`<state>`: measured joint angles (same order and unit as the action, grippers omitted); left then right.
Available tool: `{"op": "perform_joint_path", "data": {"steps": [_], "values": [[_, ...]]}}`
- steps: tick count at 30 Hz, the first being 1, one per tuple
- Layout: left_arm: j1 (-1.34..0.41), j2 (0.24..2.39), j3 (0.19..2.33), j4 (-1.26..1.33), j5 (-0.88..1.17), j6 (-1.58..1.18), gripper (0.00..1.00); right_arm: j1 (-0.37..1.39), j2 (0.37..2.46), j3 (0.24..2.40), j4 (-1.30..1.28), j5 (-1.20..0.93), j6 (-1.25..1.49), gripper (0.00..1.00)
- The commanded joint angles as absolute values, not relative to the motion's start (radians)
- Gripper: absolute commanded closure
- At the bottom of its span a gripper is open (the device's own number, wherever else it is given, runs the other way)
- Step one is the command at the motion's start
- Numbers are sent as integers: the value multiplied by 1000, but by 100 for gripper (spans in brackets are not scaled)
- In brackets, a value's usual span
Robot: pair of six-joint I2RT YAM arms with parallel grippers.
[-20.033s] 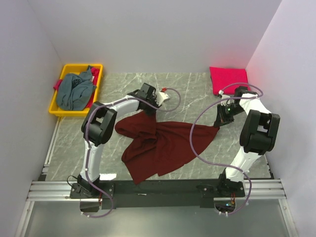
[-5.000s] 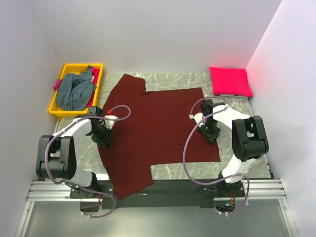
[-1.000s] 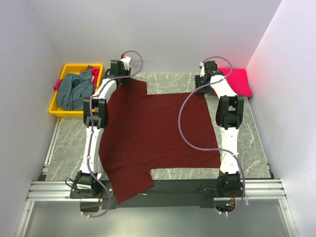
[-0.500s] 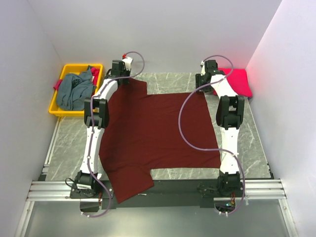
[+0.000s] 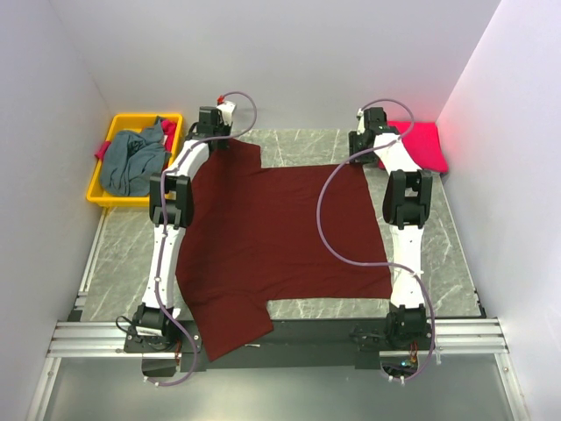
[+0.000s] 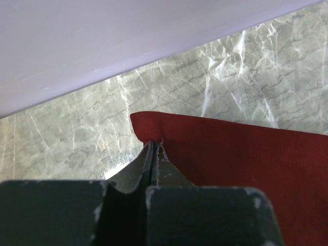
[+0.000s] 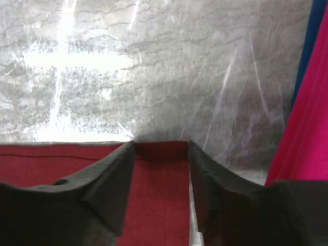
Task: Fold and stack the t-shirts
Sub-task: Fold the tshirt
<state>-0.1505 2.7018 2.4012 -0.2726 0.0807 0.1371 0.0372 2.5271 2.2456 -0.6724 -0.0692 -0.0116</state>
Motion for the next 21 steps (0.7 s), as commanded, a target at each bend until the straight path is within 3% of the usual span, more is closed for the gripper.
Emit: {"op": "perform_joint_path", "data": {"steps": [1, 6, 12, 21], "values": [[-153, 2689, 2396, -235, 75, 152, 100, 25, 2556, 2269, -680, -77, -2, 49], [-152, 2648, 2321, -216, 84, 152, 100, 23, 2576, 2296, -718, -95, -2, 58], [-121, 2597, 2315, -193, 153, 88, 100, 25, 2546, 2270, -698, -135, -5, 100], [-100, 2413, 2195, -106, 213, 91, 100, 23, 2410, 2201, -623, -199, -14, 100]]}}
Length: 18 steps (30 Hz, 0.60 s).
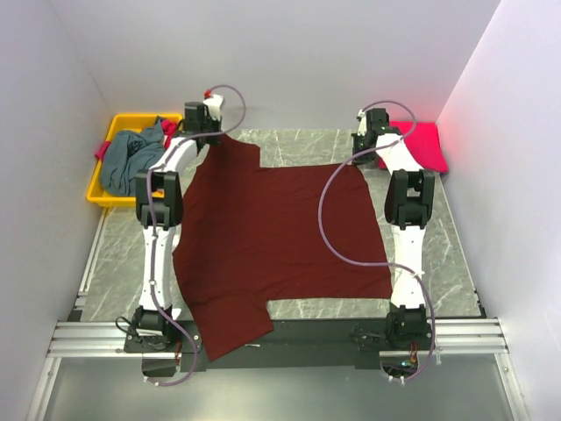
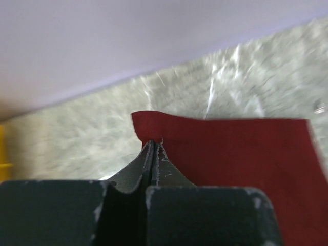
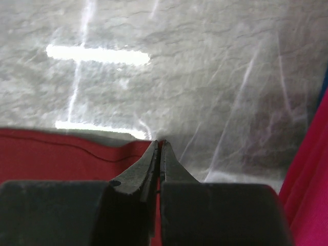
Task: Fold and stack the t-shirts
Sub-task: Fold the tshirt
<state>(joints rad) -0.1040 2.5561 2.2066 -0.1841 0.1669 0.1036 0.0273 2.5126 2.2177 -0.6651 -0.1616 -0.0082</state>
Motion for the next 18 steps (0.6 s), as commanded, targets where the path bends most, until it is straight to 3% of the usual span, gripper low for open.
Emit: {"op": "perform_joint_path", "data": {"steps": [1, 9, 18], "values": [[-98, 2396, 2186, -110, 219, 91, 100, 21, 2401, 2200, -620, -202, -15, 100], [-80, 2303, 2109, -126, 262, 98, 100, 20, 2338, 2189, -627, -239, -28, 100], [-67, 2050, 1847, -143, 288, 120, 100, 5, 2240, 2120, -647, -279, -69, 100]]}}
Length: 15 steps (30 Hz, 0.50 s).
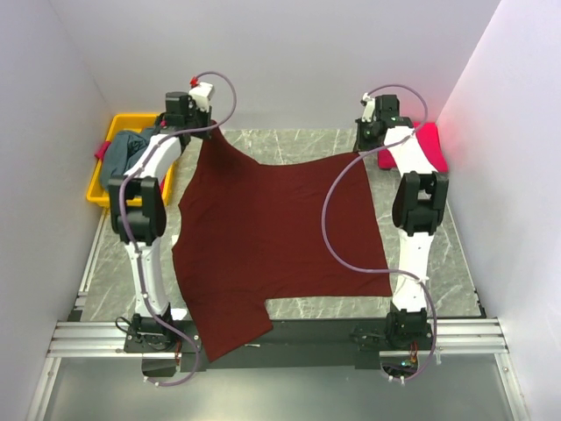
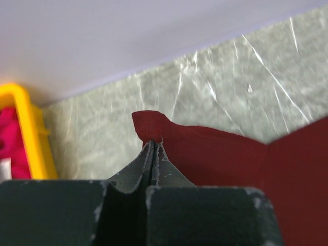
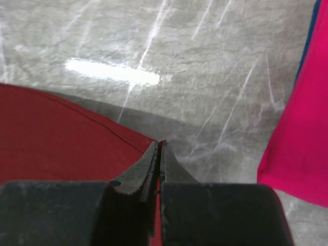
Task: Fold and stack the t-shirts
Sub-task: Fold the tshirt
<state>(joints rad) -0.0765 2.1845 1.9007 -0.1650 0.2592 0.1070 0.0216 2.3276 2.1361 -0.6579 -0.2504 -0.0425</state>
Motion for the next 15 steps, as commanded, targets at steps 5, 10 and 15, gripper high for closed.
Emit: {"op": "perform_joint_path", "data": {"steps": [5, 10, 15], "values": [[-58, 1884, 1662, -153, 298, 124, 100, 5, 2169, 2033, -638, -299, -95, 100], [-58, 1750, 1508, -181, 302, 109, 100, -34, 2138, 1977, -653, -333, -112, 100], [-58, 1625, 1376, -204, 299, 78, 100, -51, 2111, 1925, -657, -379, -126, 100]]}}
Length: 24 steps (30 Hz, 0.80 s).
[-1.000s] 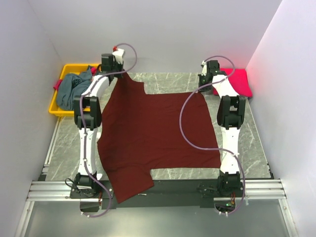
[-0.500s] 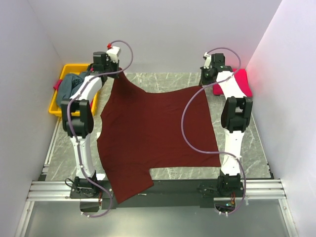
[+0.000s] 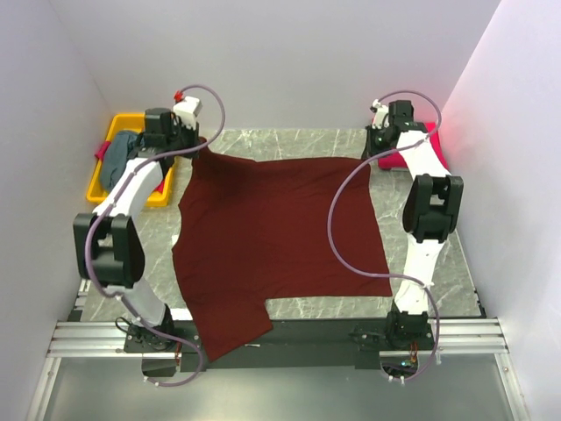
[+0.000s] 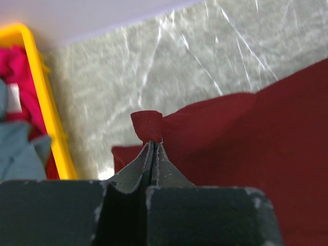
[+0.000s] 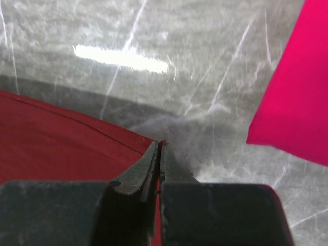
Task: Fold and stack the t-shirts
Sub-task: Fold the tshirt
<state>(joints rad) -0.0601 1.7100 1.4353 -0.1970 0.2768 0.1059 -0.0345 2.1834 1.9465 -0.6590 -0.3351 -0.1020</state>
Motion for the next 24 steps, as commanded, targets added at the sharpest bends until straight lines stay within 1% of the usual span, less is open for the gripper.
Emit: {"op": "perform_joint_path", "data": {"steps": [1, 6, 15, 24], "values": [[-58, 1606, 1356, -206, 296, 74, 100, -52, 2099, 1905, -658, -390, -127, 100], [-58, 1488, 1244, -225, 288, 41, 100, -66, 2053, 1842, -660, -436, -156, 100], [-72, 1313, 1077, -294, 265, -70, 100, -68, 2020, 1790, -692, -476, -206, 100], [-87, 1223, 971, -370, 224, -110, 100, -69, 1968, 1700, -693, -491, -236, 100]]}}
